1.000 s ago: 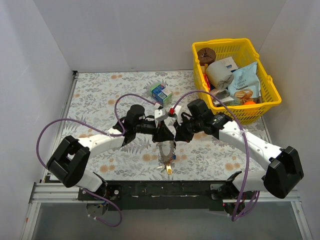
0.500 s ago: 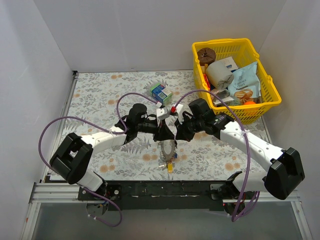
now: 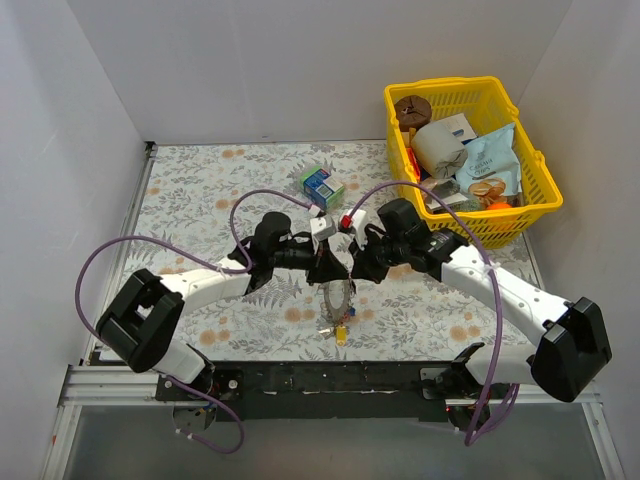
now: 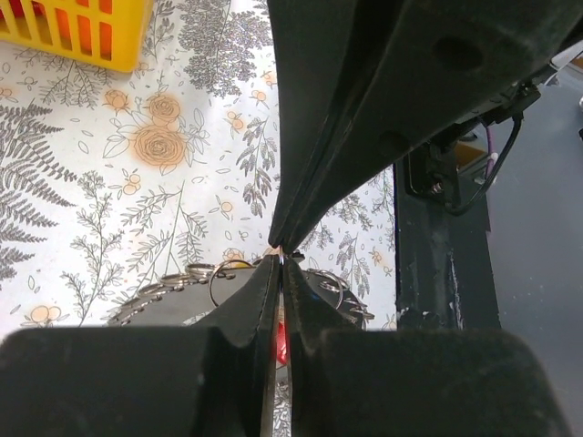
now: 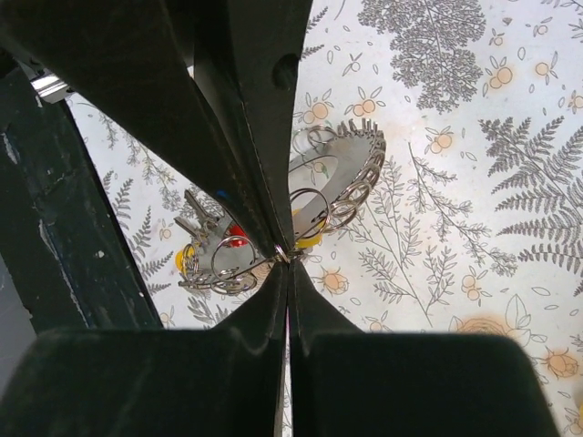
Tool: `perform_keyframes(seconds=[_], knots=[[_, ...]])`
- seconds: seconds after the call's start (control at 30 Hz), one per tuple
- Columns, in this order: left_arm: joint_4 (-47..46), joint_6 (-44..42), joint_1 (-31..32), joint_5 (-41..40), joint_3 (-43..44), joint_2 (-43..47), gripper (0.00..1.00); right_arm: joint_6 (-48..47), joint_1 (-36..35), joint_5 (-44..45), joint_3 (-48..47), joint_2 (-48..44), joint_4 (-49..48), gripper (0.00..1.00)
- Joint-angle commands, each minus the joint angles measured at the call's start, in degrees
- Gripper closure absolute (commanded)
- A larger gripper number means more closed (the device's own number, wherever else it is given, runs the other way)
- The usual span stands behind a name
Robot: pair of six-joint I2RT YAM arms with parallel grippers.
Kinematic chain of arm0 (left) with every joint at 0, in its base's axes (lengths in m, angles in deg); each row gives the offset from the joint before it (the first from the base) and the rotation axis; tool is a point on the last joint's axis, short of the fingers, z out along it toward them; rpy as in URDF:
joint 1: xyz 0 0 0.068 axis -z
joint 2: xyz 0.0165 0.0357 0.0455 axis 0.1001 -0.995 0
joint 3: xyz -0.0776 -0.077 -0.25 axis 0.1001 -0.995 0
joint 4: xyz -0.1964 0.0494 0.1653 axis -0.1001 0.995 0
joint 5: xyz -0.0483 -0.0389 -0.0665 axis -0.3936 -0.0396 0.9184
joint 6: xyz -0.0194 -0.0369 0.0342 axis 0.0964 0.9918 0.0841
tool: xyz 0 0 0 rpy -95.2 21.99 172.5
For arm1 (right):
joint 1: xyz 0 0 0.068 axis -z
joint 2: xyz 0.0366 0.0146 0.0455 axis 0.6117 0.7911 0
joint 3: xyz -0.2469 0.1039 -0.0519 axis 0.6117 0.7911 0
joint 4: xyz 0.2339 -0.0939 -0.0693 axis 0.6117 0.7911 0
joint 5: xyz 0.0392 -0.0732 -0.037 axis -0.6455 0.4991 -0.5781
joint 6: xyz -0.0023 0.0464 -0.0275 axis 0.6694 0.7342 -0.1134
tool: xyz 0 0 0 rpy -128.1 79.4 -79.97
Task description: Put the keys on the keyring
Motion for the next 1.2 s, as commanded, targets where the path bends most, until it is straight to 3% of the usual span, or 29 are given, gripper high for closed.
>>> perform_keyframes(seconds=[0.0, 0.17, 0.27, 0.37, 0.77, 1.17], knots=[[-10.8, 4.3, 0.8, -3.9, -3.9, 4.5, 1.00, -0.7, -1.7, -4.1, 0.7, -2.5, -6.6, 0.94], [-20.6, 7.0, 0.8, -5.5, -9.0, 6.3, 1.00, 1.7, -1.6, -1.4, 3.4, -6.8, -11.3, 0.62], [-27.7, 9.1, 0.8, -6.4, -12.7, 7.0, 1.00, 3.5, -0.7, -0.3, 6.1, -10.5, -14.8, 0.49], [-35.3, 11.1, 0.8, -7.0, -15.4, 7.1, 1.00, 4.8, 1.8, -2.6, 8.4, -13.6, -17.5, 0.42], [-53.7, 16.9, 0.8, -7.2, -21.9, 3.7, 1.00, 5.7, 7.2, -20.1, 14.7, -14.2, -24.5, 0.44], [-53.3, 17.1, 0.8, -6.4, -21.5, 3.6, 1.00, 6.3, 7.2, -21.8, 16.2, -12.4, -26.5, 0.48]])
